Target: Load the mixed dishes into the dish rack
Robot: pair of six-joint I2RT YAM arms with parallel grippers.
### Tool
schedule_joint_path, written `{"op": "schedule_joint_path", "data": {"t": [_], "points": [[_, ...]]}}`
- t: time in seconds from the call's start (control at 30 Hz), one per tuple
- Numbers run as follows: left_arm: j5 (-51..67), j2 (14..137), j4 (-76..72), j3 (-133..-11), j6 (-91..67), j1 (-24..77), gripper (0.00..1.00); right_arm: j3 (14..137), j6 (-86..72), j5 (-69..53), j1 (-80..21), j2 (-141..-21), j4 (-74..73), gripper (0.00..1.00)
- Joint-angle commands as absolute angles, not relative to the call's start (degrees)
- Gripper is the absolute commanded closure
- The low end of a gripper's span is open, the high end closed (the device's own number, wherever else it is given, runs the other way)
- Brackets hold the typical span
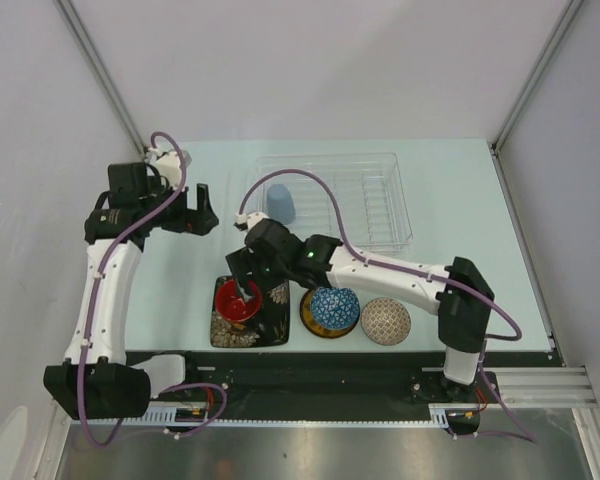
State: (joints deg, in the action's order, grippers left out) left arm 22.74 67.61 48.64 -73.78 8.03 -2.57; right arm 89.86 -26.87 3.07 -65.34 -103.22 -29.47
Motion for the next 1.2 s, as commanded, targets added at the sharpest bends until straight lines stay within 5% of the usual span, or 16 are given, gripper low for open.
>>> {"op": "schedule_joint_path", "data": {"t": [0.0,0.4,0.53,0.57,0.77,1.17], "points": [[25.0,63.5,48.1,-73.9,9.3,-3.3,0.01,95.2,-25.1,4.4,-67.1,-108.4,-33.0,0.12],[25.8,63.1,48.2,-74.2,10.2,-4.7,0.0,94.7,-22.9,8.0,-67.5,-114.2,-33.5,0.32],[26.5,62.9,47.5,-73.4,9.6,-4.8,0.0,94.8,-22.7,8.0,-67.1,-114.4,-32.9,0.6],[27.2,62.9,47.3,-73.0,9.5,-4.8,0.01,95.0,-22.7,7.9,-67.0,-114.4,-32.7,0.76],[29.4,61.4,46.8,-72.5,9.5,-4.8,0.0,94.9,-23.3,6.4,-65.8,-113.1,-32.3,0.98],[37.5,58.6,38.2,-75.1,-1.3,-8.6,0.0,93.3,-30.2,-5.7,-53.1,-95.0,-28.5,1.0]]}}
